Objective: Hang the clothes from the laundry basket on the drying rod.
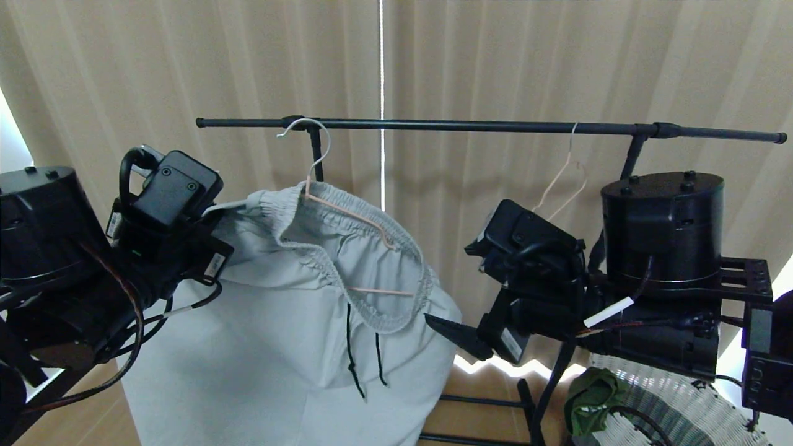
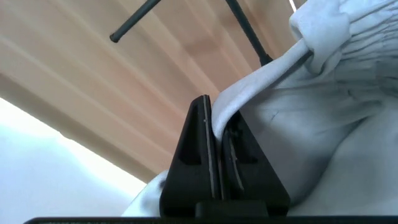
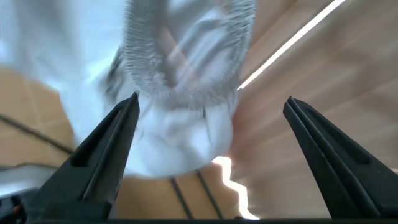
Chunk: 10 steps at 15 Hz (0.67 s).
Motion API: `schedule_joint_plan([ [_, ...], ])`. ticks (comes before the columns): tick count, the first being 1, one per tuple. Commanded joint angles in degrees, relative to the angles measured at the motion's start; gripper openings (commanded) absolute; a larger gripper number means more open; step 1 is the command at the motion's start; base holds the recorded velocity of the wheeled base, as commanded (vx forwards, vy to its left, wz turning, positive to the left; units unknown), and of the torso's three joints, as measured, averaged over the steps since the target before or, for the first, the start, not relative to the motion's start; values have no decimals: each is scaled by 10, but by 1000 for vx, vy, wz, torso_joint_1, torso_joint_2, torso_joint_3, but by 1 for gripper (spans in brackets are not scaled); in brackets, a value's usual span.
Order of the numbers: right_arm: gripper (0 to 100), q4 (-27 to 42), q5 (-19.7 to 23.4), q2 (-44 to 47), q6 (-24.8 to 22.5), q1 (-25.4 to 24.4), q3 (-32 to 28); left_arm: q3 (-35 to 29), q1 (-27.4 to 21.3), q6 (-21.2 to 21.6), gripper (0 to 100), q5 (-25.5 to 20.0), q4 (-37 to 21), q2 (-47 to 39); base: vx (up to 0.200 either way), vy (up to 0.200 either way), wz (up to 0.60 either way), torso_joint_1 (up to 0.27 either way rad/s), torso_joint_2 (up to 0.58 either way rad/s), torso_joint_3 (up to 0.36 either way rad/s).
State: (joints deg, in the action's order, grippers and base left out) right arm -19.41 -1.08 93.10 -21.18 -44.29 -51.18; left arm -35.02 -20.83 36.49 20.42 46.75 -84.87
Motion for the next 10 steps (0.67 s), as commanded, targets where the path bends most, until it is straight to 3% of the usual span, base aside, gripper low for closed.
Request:
schedule_joint_plan([
  [1,100,-2,-1,7,-4,-4,-12,11,-28,-12,0,0,9,1,0,0,0,0,0,0],
  [7,100,-53,-43,86,-13,-2,-103,13,-90,-18,0,3,14,8,0,0,0,0,0,0],
  [10,100,-56,-48,109,-13,-2,-120,12,-98,-18,0,3,14,8,0,0,0,0,0,0],
])
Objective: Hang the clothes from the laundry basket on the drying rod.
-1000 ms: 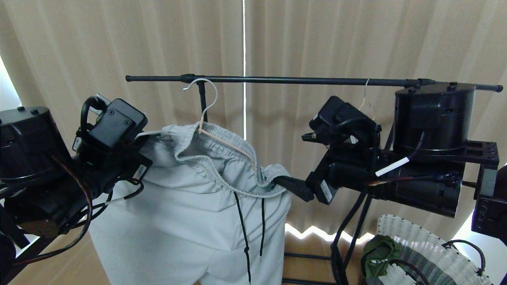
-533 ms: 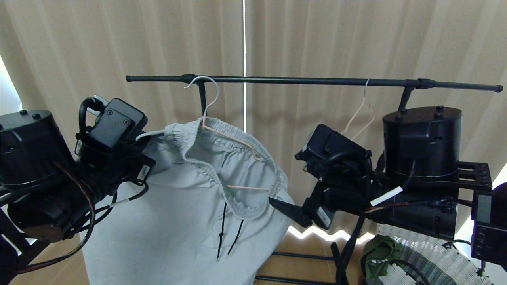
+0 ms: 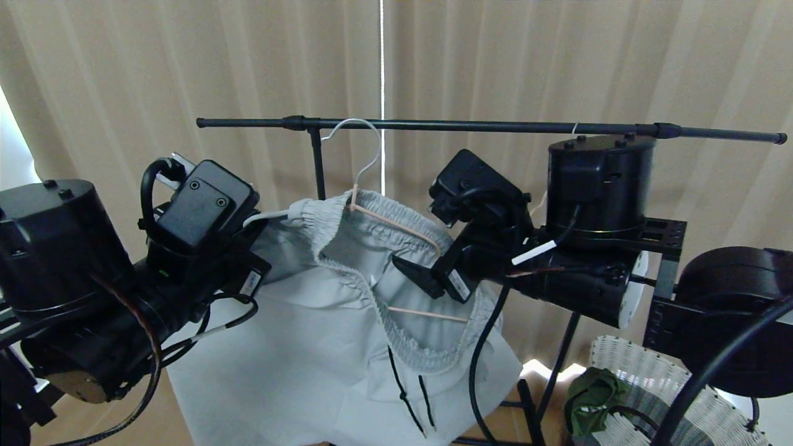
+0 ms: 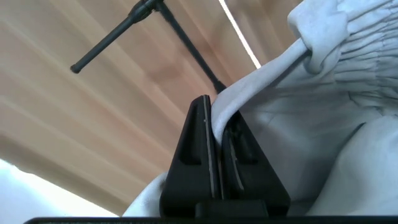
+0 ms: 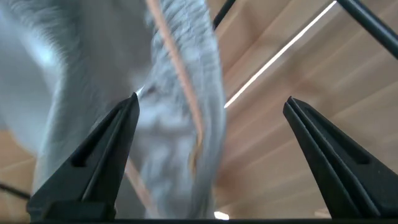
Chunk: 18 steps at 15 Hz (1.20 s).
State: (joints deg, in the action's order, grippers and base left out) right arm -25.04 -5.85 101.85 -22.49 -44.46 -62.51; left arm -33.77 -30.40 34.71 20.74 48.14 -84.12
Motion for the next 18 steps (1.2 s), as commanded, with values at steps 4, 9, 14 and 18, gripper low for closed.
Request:
schedule_joint_plan([
  [4,0,0,0,23,1,1,-6,3,-4,1,0,-3,0,4,0,0,0,0,0,0],
  [9,0,-12,-5,31,1,7,-5,7,-23,0,0,-3,0,18,0,0,0,0,0,0],
  [14,0,-20,-14,26,1,9,-2,10,-22,-2,0,-4,1,24,0,0,0,0,0,0],
  [18,0,-20,-26,22,0,9,-4,20,-21,-24,100,-9,0,31,0,0,0,0,0,0],
])
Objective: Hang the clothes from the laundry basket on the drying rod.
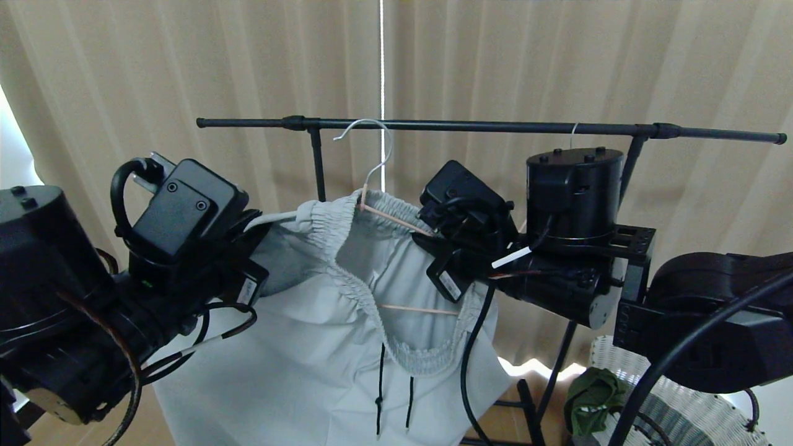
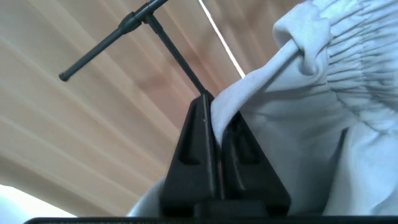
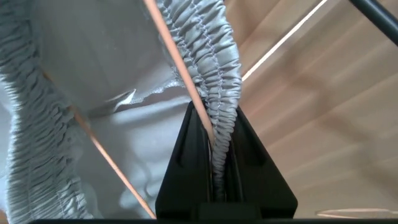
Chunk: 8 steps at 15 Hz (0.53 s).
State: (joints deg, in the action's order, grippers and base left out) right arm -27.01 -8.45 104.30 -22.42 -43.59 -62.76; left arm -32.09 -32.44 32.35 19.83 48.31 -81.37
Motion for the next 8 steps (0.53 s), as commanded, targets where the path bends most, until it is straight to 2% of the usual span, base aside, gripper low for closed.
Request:
schedule_joint_plan([
  [1,0,-1,0,-2,-1,0,0,2,0,0,100,0,-1,2,0,0,0,0,0,0],
  [4,0,0,-9,-14,-1,1,8,4,-3,-22,100,-6,-1,5,0,0,0,0,0,0],
  [8,0,0,-10,-40,-8,25,30,13,-3,-48,100,-55,-3,25,0,0,0,0,0,0],
])
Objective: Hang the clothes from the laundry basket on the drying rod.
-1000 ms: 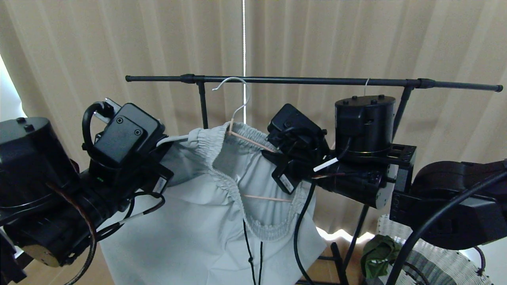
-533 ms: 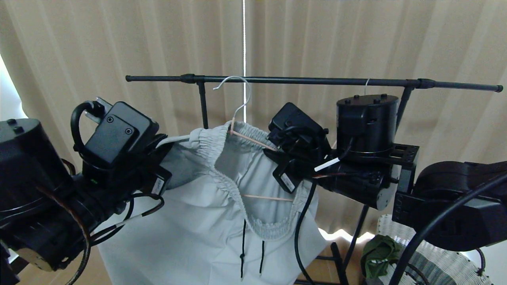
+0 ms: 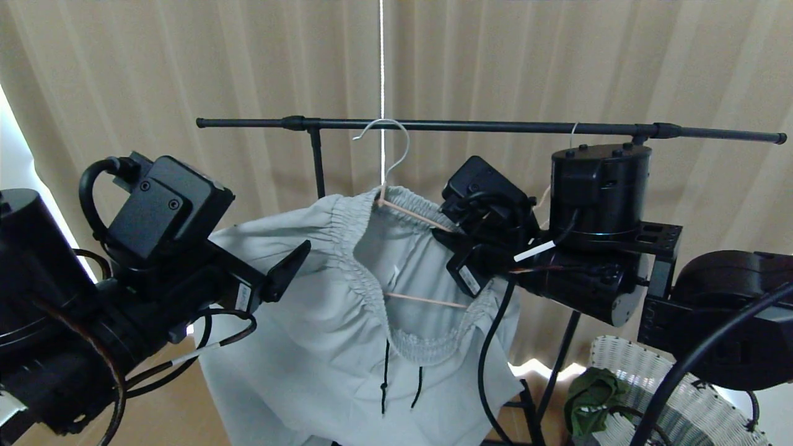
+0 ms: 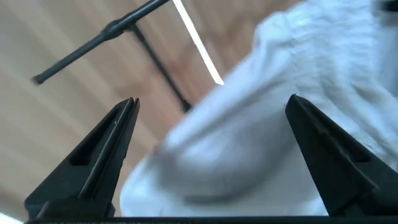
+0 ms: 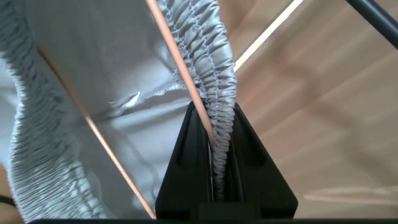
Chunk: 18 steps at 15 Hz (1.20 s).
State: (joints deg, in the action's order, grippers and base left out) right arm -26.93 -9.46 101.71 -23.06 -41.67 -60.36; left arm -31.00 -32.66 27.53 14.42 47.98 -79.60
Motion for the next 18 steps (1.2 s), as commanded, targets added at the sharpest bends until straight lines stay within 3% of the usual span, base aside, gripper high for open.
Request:
schedule_joint_plan([
  [1,0,-1,1,-20,-6,14,12,5,0,0,100,-1,0,9,0,0,0,0,0,0],
  [8,0,-1,1,-66,-9,42,58,47,7,-4,100,0,0,42,0,0,0,0,0,0],
  [14,0,-2,1,-116,-8,50,94,100,80,-5,100,-3,-1,48,0,0,0,0,0,0],
  [18,0,-2,2,-148,-8,53,113,113,102,-44,100,-18,0,41,0,0,0,0,0,0],
])
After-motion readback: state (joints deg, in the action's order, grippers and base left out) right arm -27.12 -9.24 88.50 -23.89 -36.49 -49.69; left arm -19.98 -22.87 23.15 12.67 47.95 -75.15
